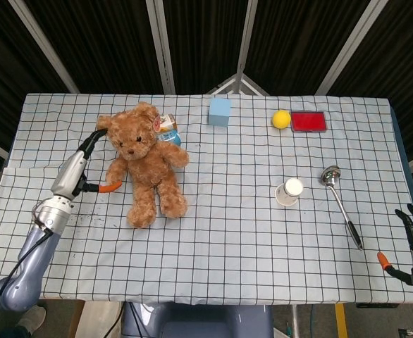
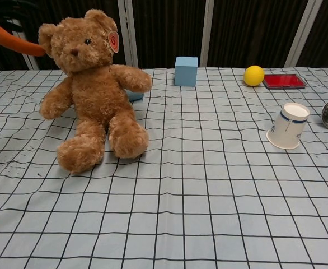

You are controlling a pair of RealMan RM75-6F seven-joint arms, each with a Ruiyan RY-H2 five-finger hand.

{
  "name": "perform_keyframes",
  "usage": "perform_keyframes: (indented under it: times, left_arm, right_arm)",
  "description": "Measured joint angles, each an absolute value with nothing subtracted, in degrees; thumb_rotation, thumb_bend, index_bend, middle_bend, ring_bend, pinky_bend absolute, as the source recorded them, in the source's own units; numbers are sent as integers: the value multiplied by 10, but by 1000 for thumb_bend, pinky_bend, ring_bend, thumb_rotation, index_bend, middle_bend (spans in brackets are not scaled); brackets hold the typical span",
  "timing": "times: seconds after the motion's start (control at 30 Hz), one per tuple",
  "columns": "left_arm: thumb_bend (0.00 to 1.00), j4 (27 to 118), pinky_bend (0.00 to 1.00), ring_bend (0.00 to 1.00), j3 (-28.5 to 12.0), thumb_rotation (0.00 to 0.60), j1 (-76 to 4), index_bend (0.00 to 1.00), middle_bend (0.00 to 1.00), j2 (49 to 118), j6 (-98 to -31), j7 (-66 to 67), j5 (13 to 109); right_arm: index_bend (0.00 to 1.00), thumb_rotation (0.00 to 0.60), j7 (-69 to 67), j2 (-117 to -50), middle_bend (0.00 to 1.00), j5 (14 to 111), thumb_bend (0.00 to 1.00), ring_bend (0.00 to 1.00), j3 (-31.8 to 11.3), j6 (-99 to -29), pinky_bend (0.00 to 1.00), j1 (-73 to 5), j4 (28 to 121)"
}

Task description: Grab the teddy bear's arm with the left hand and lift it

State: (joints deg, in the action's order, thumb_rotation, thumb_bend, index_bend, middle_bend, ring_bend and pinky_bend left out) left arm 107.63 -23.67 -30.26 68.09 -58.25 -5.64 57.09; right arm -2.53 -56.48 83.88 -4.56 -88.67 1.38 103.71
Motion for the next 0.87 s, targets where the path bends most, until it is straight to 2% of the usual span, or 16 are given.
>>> perform_keyframes:
  times: [0.17,0.3,0.4,0.53,0.63,0.73,0.87]
  left_arm:
    - [202,1184,0,0,-208,600,-260,104,0,611,-645,29,617]
    - [231,1266,0,0,-152,600,-193,159,20,554,-730,128,688]
    - [244,1288,0,0,-105,600,-133,179,36,532,-802,180,762]
    - [249,1271,0,0,-46,600,-45,180,36,529,-910,211,861]
    - [254,1220,0,0,-12,600,19,180,36,539,-977,218,903]
    - [254,1160,0,0,6,600,52,180,36,552,-1004,217,895]
    - [255,1110,0,0,10,600,69,179,35,569,-1013,191,862]
  right_arm:
    - [124,600,-30,-563,22,844,251,65,-45,-893,0,16,1038]
    - [124,600,-37,-560,22,848,250,65,-45,-898,0,19,1039]
    - [124,600,-41,-558,22,851,250,65,-44,-902,0,20,1039]
    - [124,600,-47,-556,22,857,250,65,-43,-910,0,23,1040]
    - [123,600,-48,-554,22,859,250,65,-44,-917,0,26,1040]
    - [123,600,-46,-553,22,861,250,65,-45,-923,0,29,1040]
    - [123,600,-43,-553,22,863,250,65,-46,-929,0,30,1039]
